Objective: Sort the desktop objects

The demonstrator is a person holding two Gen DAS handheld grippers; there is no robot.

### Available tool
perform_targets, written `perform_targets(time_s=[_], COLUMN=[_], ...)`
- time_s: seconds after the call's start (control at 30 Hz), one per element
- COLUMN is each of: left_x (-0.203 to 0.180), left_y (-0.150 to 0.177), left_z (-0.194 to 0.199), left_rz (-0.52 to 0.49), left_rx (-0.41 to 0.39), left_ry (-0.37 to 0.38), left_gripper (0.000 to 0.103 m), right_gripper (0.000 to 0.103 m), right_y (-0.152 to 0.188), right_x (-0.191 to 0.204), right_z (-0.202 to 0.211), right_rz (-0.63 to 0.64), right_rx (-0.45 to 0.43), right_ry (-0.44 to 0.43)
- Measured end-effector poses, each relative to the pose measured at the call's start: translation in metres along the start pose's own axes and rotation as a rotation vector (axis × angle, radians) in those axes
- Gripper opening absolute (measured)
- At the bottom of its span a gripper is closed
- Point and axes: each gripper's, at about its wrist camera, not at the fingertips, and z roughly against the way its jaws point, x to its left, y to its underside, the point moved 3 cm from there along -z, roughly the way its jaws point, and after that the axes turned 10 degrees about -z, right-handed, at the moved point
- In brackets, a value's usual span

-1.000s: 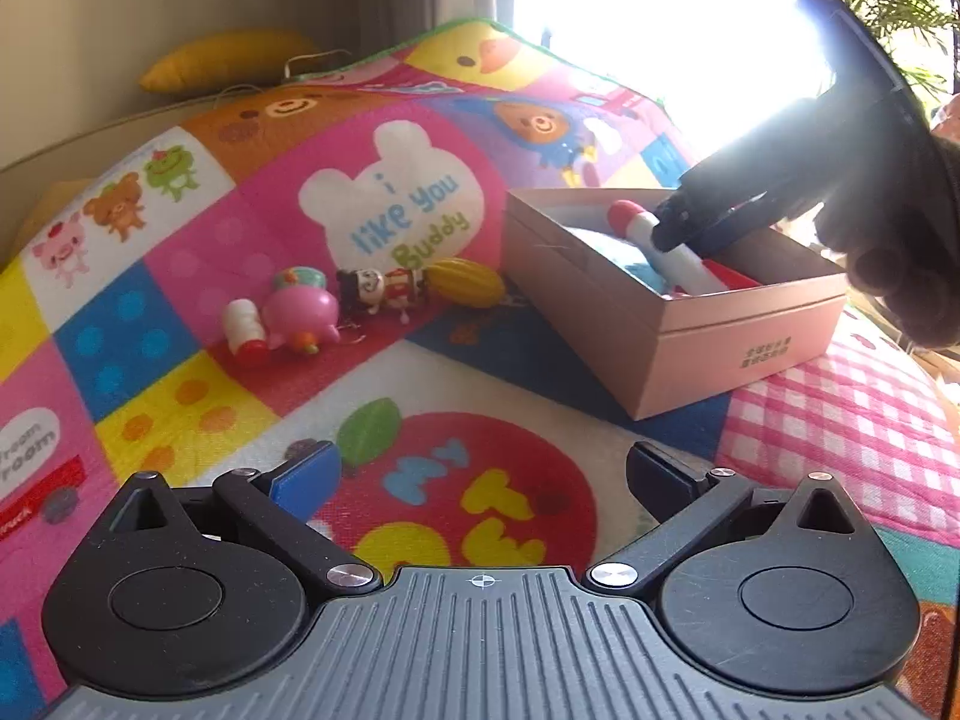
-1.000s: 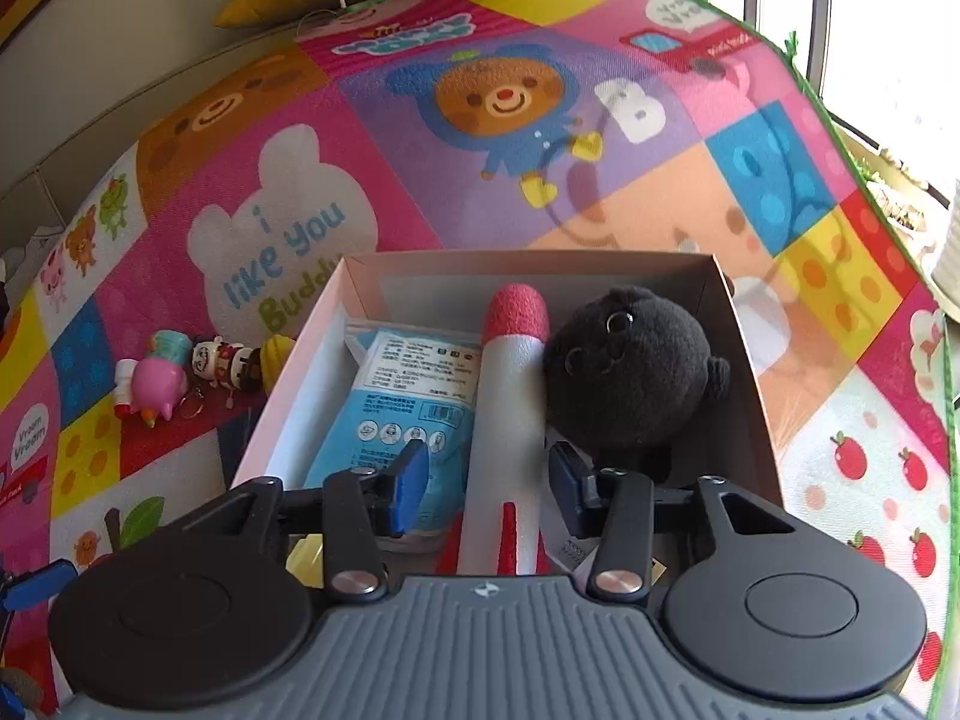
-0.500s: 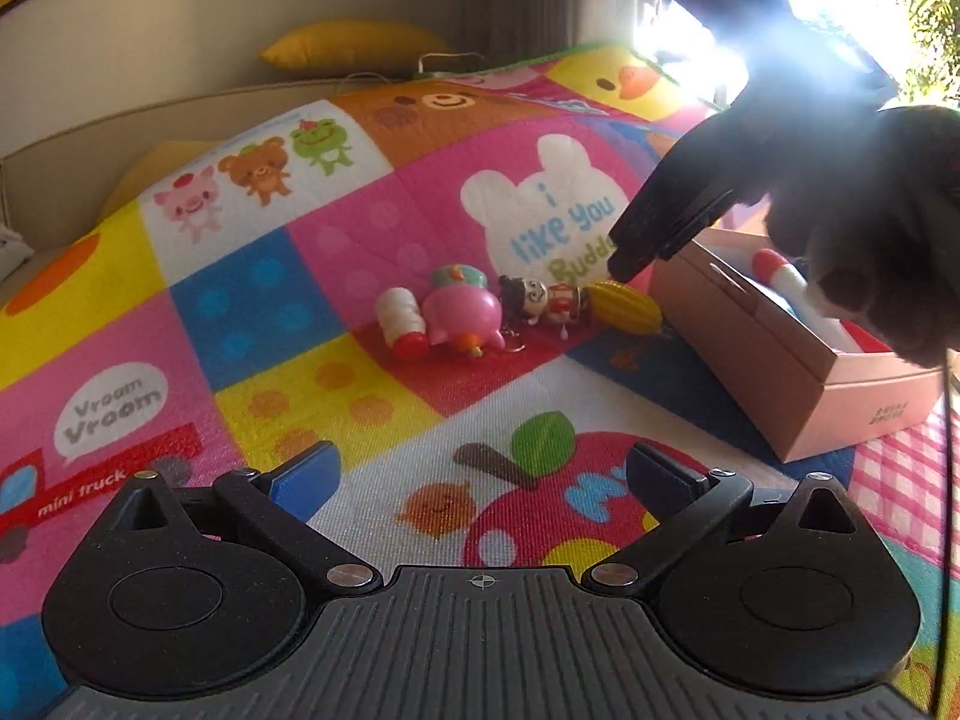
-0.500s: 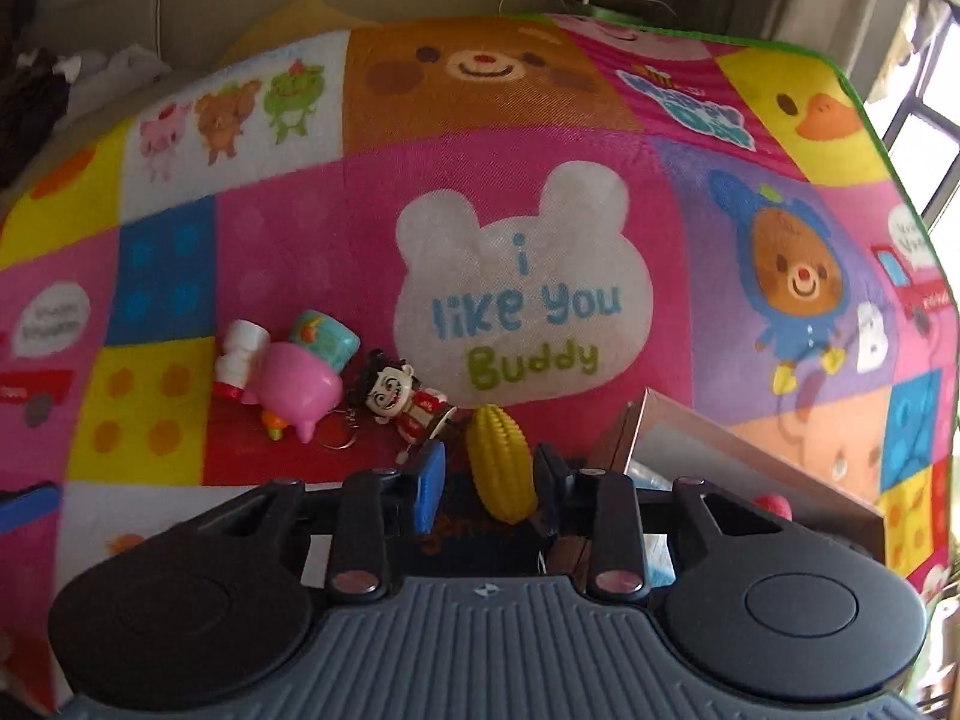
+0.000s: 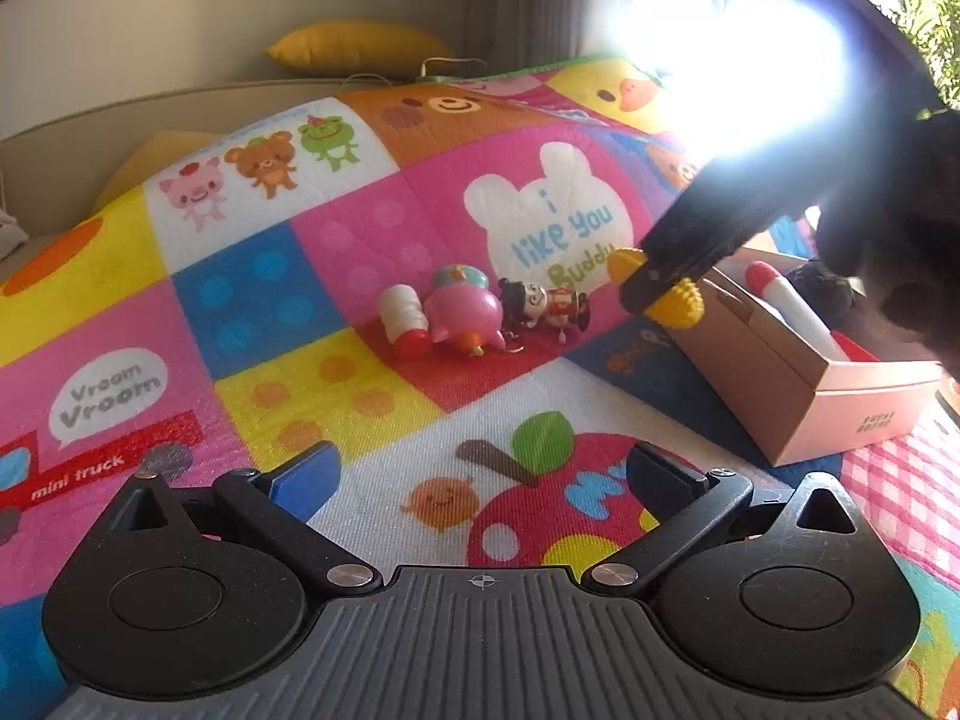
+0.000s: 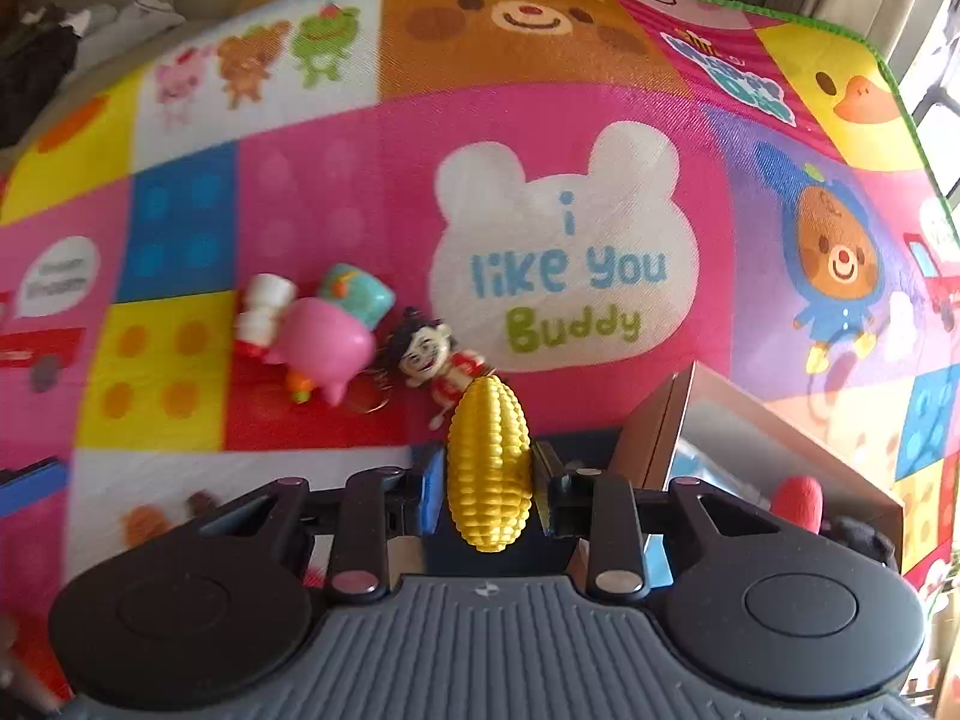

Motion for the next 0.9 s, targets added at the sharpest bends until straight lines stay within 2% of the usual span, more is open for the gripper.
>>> perform_targets(time_s=[0.17,0.3,0.4,0.5,0.57,0.63,0.73,0.83,0.87,0.9], left_x=[-0.005,-0.011,-0.016,-0.022,-0.023,-0.023,-0.021,-0.017,-0.015,-0.012], left_y=[0.001,0.0,-0.001,-0.001,0.001,0.001,0.001,0.0,0.0,0.0], left_z=[0.004,0.002,-0.001,-0.001,0.0,0.0,0.002,0.005,0.005,0.006], left_rz=[-0.013,-0.034,-0.039,-0.052,-0.06,-0.065,-0.065,-0.059,-0.053,-0.045], left_rx=[0.013,0.029,0.039,0.045,0.049,0.054,0.051,0.043,0.038,0.032], left_ry=[-0.013,-0.02,-0.014,-0.017,-0.015,-0.017,-0.018,-0.022,-0.023,-0.024], left_gripper=[0.103,0.103,0.103,0.103,0.103,0.103,0.103,0.103,0.103,0.103], right_gripper=[0.03,0.03,0.03,0.03,0.032,0.033,0.033,0.033,0.036,0.048], right_y=[0.055,0.106,0.138,0.151,0.15,0.142,0.111,0.068,0.056,0.039], right_x=[-0.007,-0.021,-0.033,-0.049,-0.052,-0.048,-0.031,-0.008,-0.002,0.009], right_z=[0.072,0.097,0.093,0.081,0.083,0.093,0.106,0.096,0.087,0.072], right_rz=[-0.051,-0.103,-0.123,-0.119,-0.109,-0.072,0.005,0.069,0.095,0.141], right_rx=[-0.028,-0.006,0.031,0.018,-0.001,-0.044,-0.141,-0.175,-0.164,-0.134], right_ry=[-0.149,-0.222,-0.162,-0.063,-0.049,-0.076,-0.114,-0.134,-0.126,-0.113])
